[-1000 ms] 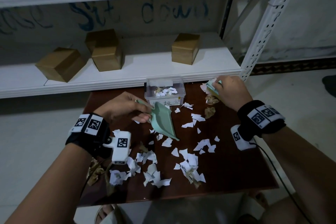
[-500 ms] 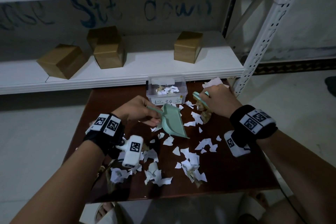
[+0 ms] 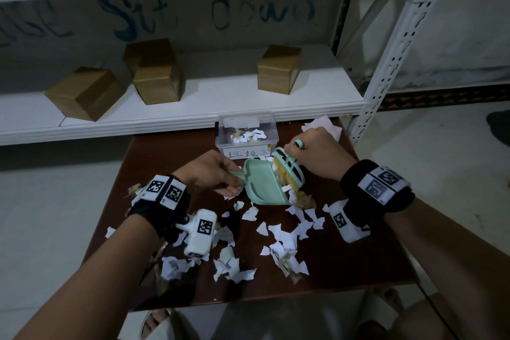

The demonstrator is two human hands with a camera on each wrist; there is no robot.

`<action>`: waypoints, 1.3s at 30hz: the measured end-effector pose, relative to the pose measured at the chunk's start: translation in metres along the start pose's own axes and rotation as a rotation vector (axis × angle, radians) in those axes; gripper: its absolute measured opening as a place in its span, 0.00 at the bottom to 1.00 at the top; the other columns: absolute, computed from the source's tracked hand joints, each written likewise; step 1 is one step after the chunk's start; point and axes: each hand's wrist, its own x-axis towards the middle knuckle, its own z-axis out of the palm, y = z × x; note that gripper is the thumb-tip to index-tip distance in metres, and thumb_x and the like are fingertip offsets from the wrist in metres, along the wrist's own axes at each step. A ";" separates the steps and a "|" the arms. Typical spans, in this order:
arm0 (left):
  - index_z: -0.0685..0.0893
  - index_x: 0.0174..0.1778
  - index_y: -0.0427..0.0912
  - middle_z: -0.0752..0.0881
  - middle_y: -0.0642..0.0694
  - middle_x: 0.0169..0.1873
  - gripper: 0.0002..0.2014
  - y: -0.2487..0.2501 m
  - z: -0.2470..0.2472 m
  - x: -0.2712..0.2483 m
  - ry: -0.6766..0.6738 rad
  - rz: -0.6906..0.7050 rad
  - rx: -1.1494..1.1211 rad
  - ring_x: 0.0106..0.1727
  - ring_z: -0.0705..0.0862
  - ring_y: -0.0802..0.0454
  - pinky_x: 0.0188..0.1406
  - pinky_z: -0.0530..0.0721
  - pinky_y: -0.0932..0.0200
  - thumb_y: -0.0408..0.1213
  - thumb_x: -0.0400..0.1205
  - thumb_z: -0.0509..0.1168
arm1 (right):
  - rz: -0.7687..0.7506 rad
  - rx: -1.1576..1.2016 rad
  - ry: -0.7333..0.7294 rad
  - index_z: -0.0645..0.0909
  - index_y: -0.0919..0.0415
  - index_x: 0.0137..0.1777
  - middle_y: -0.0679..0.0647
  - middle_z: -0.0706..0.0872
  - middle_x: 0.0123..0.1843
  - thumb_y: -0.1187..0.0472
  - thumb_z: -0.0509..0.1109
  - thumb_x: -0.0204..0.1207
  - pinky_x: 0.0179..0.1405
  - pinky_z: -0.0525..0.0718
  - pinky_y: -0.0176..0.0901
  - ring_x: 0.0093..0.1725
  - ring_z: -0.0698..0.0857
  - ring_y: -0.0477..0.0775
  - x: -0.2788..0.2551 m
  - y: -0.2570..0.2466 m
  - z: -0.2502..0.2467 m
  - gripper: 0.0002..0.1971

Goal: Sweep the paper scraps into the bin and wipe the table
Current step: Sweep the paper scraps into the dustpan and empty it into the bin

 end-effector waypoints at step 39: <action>0.86 0.59 0.41 0.93 0.29 0.51 0.20 -0.006 0.006 0.010 -0.080 -0.140 0.448 0.43 0.90 0.44 0.32 0.88 0.58 0.19 0.75 0.75 | 0.087 -0.163 -0.157 0.85 0.66 0.38 0.59 0.86 0.35 0.59 0.67 0.82 0.42 0.84 0.45 0.38 0.85 0.62 -0.014 -0.019 0.007 0.14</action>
